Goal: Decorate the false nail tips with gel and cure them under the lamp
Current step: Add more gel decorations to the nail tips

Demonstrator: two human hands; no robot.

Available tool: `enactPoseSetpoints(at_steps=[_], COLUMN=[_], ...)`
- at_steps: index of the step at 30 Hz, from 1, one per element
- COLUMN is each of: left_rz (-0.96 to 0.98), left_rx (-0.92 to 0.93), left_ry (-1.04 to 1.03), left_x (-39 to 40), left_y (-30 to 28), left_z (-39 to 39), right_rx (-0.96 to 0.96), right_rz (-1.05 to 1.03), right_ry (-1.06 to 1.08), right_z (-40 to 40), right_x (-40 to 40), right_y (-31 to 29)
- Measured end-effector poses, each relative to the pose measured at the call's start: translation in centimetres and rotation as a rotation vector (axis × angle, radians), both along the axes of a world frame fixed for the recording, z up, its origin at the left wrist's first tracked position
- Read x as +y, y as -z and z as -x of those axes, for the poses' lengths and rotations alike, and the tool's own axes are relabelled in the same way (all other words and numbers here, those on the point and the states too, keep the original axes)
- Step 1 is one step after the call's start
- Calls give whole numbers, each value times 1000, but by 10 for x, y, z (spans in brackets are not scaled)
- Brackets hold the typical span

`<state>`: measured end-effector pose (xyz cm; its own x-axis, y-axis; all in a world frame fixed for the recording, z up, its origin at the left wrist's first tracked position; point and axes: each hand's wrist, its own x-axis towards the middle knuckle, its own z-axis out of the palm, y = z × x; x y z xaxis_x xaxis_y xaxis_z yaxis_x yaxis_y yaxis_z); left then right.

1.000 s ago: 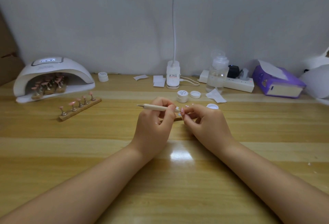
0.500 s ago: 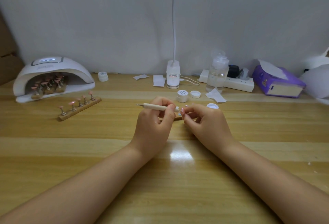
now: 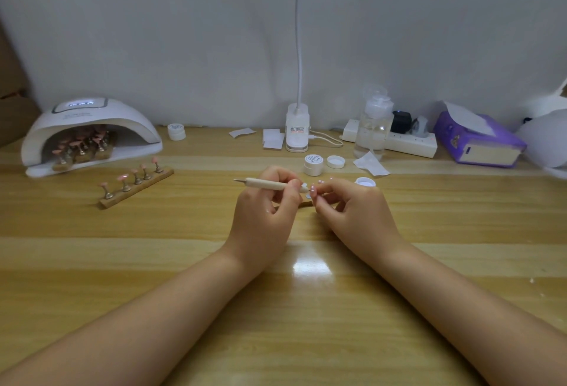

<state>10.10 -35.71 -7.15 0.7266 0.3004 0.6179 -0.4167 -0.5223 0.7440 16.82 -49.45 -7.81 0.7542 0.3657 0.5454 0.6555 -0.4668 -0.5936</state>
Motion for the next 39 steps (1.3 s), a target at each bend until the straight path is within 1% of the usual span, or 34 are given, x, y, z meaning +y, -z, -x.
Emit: enactPoseSetpoints(at_steps=[21,39], left_rz=[33,17], left_rx=[13,9], left_ry=[10,-7], left_x=[0,1], left_y=[0,0], left_z=[1,0], right_rx=[4,18], right_rz=[-5,15], right_ry=[-7,-1], right_z=[0,0], right_x=[1,0], right_y=[0,-1])
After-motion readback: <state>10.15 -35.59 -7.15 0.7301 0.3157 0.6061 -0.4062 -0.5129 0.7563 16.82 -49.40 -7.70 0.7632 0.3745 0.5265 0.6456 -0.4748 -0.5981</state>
